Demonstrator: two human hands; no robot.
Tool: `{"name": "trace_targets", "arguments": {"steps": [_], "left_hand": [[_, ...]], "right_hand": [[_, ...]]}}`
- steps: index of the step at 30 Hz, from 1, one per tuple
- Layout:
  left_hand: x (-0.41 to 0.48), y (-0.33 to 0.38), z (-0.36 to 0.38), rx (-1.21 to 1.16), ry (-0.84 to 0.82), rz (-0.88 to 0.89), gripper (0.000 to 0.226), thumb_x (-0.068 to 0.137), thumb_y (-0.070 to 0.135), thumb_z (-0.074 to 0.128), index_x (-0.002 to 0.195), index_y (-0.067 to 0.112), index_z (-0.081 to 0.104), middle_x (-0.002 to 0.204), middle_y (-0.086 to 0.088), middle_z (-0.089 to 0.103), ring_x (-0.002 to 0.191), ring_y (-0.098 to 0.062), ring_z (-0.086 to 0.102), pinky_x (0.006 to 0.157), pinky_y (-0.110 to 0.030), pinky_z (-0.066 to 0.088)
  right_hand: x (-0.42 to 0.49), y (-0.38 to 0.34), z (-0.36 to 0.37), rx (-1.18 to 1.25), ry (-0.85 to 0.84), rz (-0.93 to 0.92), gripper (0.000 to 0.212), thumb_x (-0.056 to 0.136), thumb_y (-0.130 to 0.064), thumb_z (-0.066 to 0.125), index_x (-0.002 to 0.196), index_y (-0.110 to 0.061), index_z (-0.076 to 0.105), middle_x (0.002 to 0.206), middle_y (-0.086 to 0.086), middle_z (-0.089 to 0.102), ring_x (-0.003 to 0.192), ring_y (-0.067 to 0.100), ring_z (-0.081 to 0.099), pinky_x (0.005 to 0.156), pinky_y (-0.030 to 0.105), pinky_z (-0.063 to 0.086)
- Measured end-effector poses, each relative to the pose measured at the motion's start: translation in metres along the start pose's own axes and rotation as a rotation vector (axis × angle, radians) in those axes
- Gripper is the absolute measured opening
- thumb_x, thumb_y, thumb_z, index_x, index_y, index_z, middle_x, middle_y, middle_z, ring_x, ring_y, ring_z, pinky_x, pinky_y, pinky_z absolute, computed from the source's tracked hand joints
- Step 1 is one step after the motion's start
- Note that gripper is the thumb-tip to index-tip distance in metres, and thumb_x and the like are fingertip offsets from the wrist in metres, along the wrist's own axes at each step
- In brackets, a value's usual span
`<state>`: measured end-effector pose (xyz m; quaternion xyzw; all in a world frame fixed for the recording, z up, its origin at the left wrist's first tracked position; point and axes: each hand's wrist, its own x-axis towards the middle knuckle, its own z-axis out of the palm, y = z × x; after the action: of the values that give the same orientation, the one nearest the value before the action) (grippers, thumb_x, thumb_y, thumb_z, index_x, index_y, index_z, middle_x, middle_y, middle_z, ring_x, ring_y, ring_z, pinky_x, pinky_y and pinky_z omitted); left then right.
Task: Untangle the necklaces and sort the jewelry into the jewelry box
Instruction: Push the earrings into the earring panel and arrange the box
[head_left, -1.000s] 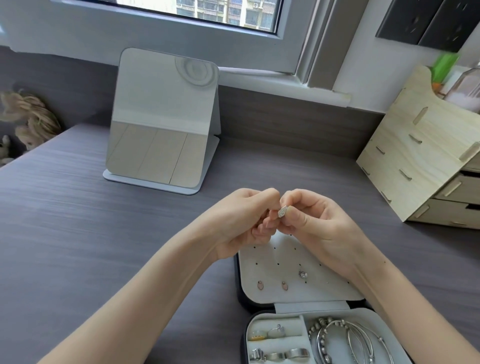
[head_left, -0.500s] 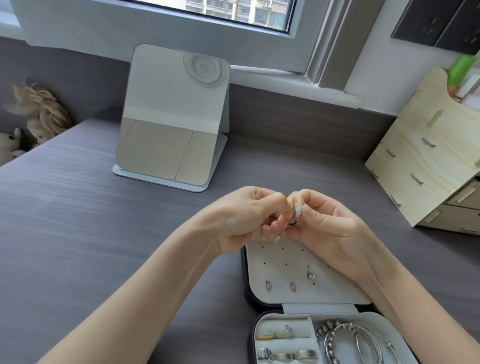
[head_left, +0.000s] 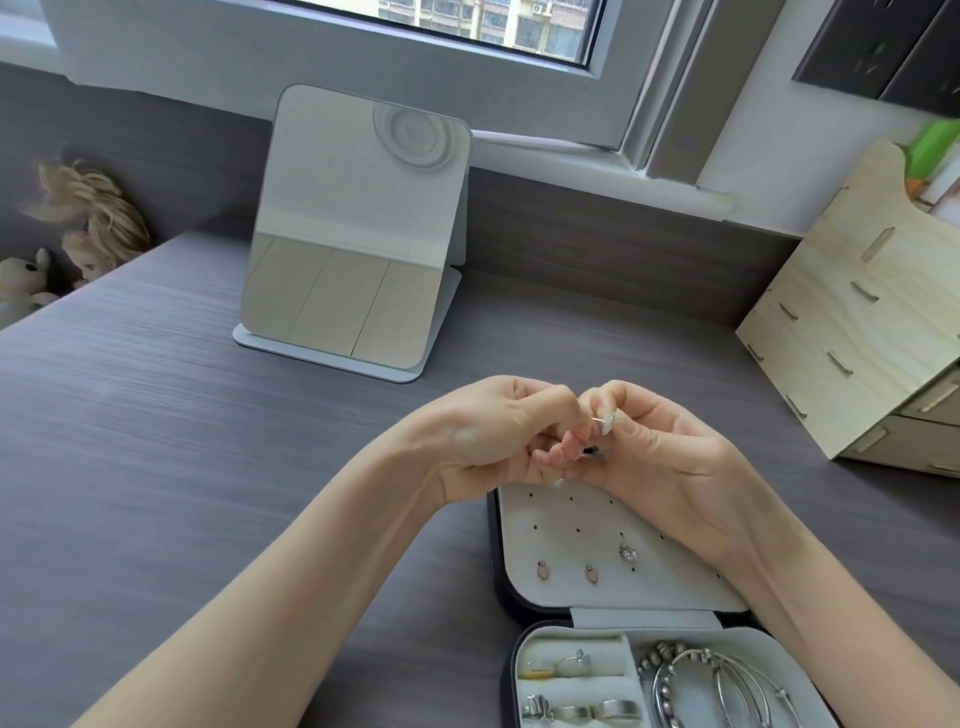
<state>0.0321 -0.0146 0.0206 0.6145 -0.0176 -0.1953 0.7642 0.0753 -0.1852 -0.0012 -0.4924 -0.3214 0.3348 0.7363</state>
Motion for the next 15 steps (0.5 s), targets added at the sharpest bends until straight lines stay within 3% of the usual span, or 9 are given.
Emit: {"name": "trace_targets", "arguments": {"steps": [5,9,11,15], "left_hand": [[0.0,0.003,-0.008,-0.046,0.053,0.02,0.028,0.088,0.004,0.047,0.062,0.004,0.057,0.061,-0.006,0.055,0.046,-0.008,0.039,0.058,-0.021,0.035],[0.0,0.006,-0.022,0.147,0.211,0.065,0.018,0.086,0.01,0.061,0.07,0.006,0.067,0.059,-0.001,0.059,0.05,-0.007,0.046,0.055,-0.016,0.042],[0.001,0.006,-0.03,0.243,0.295,0.059,0.014,0.085,0.014,0.065,0.078,0.003,0.071,0.064,-0.002,0.064,0.054,-0.007,0.049,0.058,-0.017,0.045],[0.001,0.001,-0.035,0.371,0.312,0.041,0.016,0.087,0.019,0.065,0.084,0.005,0.073,0.068,0.0,0.068,0.055,-0.003,0.053,0.057,-0.016,0.046]], "right_hand": [[-0.002,-0.001,0.005,-0.091,0.066,0.007,0.02,0.084,-0.022,0.068,0.085,-0.007,0.055,0.09,0.01,0.05,0.093,0.03,0.048,0.077,0.041,0.048],[0.001,-0.007,0.016,-0.635,0.177,0.11,0.008,0.078,-0.022,0.067,0.074,-0.017,0.062,0.072,0.001,0.05,0.066,0.014,0.042,0.06,0.022,0.038],[0.007,-0.012,0.02,-0.874,0.17,0.157,0.007,0.078,-0.025,0.067,0.072,-0.021,0.065,0.069,-0.002,0.047,0.063,0.011,0.037,0.059,0.02,0.033],[0.023,-0.017,0.025,-1.104,0.16,0.312,0.009,0.081,-0.018,0.071,0.073,-0.02,0.068,0.072,-0.003,0.049,0.062,0.007,0.039,0.062,0.022,0.034]]}}
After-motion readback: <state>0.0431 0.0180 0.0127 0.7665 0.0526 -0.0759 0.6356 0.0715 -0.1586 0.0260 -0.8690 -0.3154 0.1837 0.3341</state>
